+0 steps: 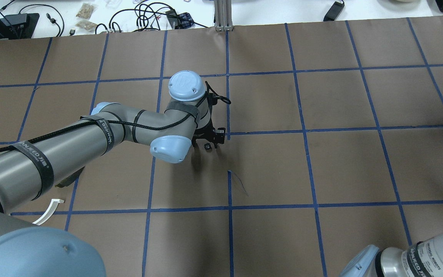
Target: Place bearing gear from tray to pile
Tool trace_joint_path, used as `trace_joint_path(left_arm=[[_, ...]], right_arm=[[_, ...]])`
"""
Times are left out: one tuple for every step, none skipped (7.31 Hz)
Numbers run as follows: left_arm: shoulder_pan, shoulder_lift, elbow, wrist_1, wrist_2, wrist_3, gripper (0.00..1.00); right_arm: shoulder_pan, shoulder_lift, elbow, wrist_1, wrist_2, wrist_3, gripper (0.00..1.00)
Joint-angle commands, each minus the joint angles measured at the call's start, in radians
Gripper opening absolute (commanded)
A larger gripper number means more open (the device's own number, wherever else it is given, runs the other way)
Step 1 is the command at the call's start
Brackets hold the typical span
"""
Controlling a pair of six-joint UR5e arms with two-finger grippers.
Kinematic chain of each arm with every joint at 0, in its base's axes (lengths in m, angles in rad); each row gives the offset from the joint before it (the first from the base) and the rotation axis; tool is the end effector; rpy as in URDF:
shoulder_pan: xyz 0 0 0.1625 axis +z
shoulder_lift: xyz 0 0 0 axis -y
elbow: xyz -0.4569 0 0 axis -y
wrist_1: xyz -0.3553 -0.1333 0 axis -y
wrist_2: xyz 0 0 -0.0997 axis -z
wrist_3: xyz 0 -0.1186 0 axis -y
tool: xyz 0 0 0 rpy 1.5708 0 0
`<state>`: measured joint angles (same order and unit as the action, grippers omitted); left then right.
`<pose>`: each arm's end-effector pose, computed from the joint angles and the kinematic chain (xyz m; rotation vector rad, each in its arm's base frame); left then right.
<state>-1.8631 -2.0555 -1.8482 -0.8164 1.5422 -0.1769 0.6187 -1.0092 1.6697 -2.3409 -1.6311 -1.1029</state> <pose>-0.2948 -0.5052 0.2021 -0.1795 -3.1103 -0.0220 -0.4449 -0.4716 0.2245 0.2223 -3.0084 0.0077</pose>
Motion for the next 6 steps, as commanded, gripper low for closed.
trace_joint_path(left_arm=[[-0.001,-0.003,0.0,0.0,-0.004,0.0,0.15],[-0.002,-0.002,0.0,0.0,-0.007,-0.001,0.0],[-0.001,0.0,0.003,0.0,-0.007,0.008,0.0],[0.007,0.015,0.007,-0.01,-0.002,0.016,0.0],[0.021,0.032,0.018,-0.027,0.007,0.036,0.0],[0.074,0.049,0.049,-0.085,0.01,0.081,0.0]], right_arm=[[-0.002,0.021,-0.007,-0.006,0.0,-0.018,0.63],[-0.002,0.021,-0.01,-0.009,0.0,-0.032,0.63],[-0.002,0.021,-0.01,-0.02,-0.001,-0.034,0.63],[-0.002,0.021,-0.008,-0.021,0.0,-0.044,0.62],[-0.002,0.023,-0.008,-0.024,-0.003,-0.045,0.53],[-0.004,0.024,-0.01,-0.024,-0.042,-0.045,0.42]])
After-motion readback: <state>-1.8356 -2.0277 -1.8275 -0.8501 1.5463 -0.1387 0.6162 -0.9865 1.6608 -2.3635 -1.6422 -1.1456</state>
